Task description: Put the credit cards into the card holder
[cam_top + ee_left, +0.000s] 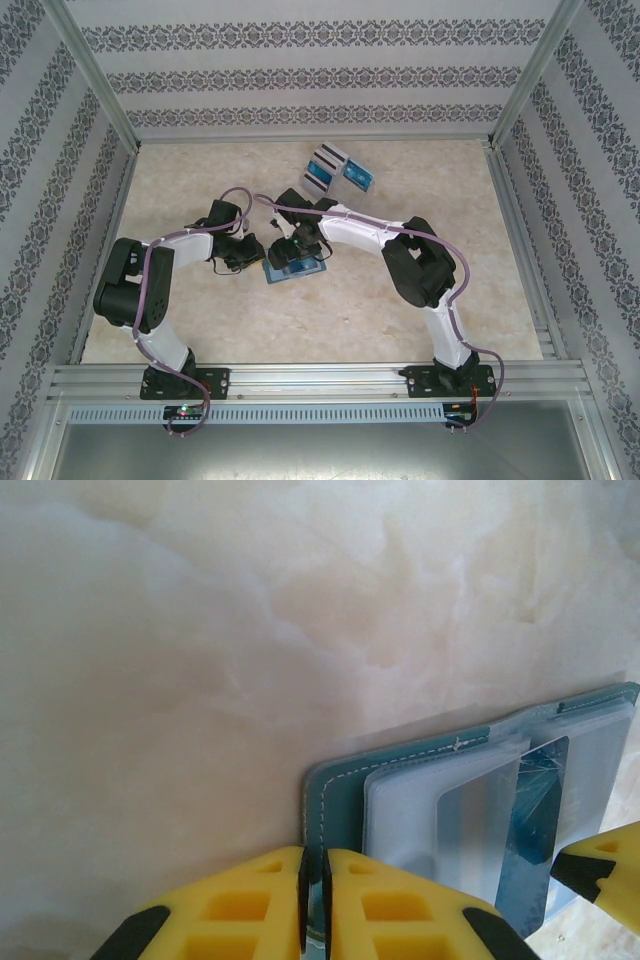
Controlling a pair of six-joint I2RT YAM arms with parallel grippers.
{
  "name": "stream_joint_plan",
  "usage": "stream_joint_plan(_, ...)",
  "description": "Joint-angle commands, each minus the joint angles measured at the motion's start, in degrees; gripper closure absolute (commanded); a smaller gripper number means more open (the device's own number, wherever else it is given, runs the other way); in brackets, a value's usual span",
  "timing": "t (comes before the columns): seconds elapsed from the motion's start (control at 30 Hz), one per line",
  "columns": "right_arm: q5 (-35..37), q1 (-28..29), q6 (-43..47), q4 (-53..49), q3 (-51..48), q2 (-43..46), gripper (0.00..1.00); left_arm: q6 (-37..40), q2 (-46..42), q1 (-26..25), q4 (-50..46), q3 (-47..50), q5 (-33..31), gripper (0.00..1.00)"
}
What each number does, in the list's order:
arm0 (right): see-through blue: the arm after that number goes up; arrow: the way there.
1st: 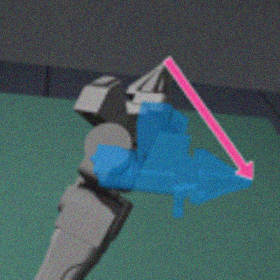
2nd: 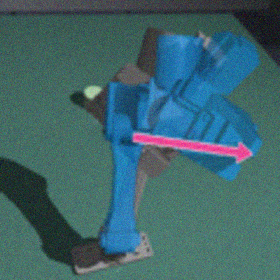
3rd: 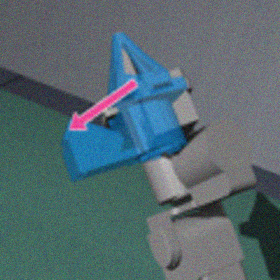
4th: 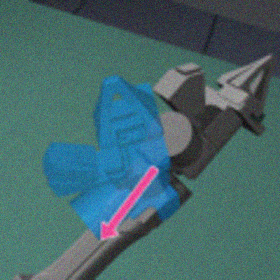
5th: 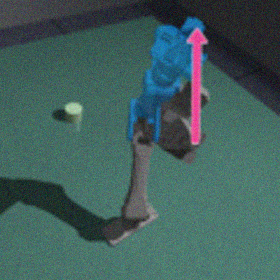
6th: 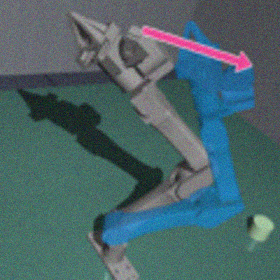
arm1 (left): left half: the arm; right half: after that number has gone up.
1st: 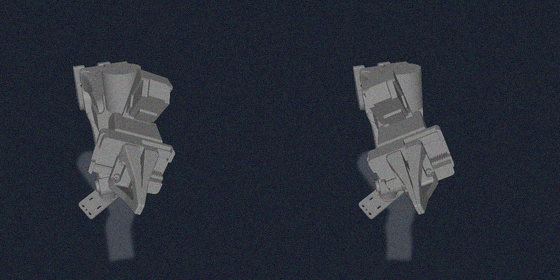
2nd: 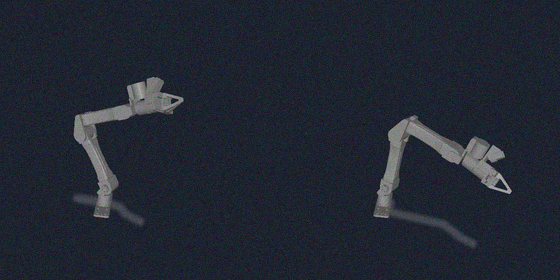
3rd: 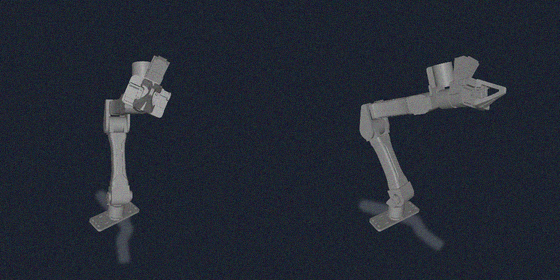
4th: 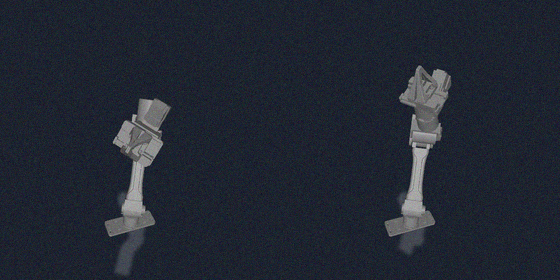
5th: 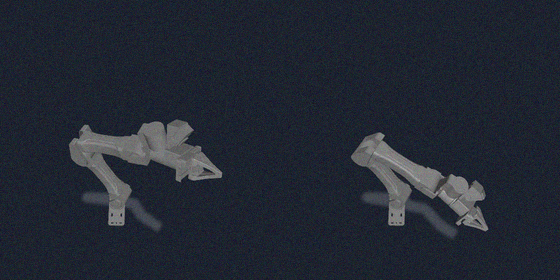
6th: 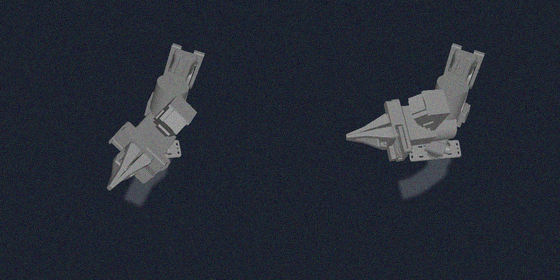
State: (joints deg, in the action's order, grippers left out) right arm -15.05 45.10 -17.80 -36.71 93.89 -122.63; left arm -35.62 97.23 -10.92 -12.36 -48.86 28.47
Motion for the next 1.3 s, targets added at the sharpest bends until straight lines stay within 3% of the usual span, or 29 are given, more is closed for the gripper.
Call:
stream_joint_plan(0.0, 1.70, -0.62, -0.48, -1.16, -0.97, 1.40, 0.30, -0.18, -1.08, -0.44, 0.06, 0.65, 0.38, 0.85)
stream_joint_plan(0.37, 1.65, -0.27, -0.57, -0.91, -2.39, 0.93, 0.31, 0.03, -1.08, -0.51, -0.34, 0.27, 0.26, 0.86)
stream_joint_plan(0.8, 3.37, 3.30, -0.04, -4.77, 3.64, -1.91, 0.31, 0.02, -1.00, -0.46, -0.56, -0.01, 0.33, 0.86)
stream_joint_plan(1.07, 0.73, 4.19, -0.57, -4.38, 5.05, -3.75, 0.32, -0.35, -0.99, -0.49, 0.41, 0.88, 0.47, 0.86)
stream_joint_plan(1.27, 2.99, 2.63, -0.31, -4.25, 2.79, -0.44, 0.32, -0.08, -1.34, -0.51, -0.10, 1.06, 0.31, 0.86)
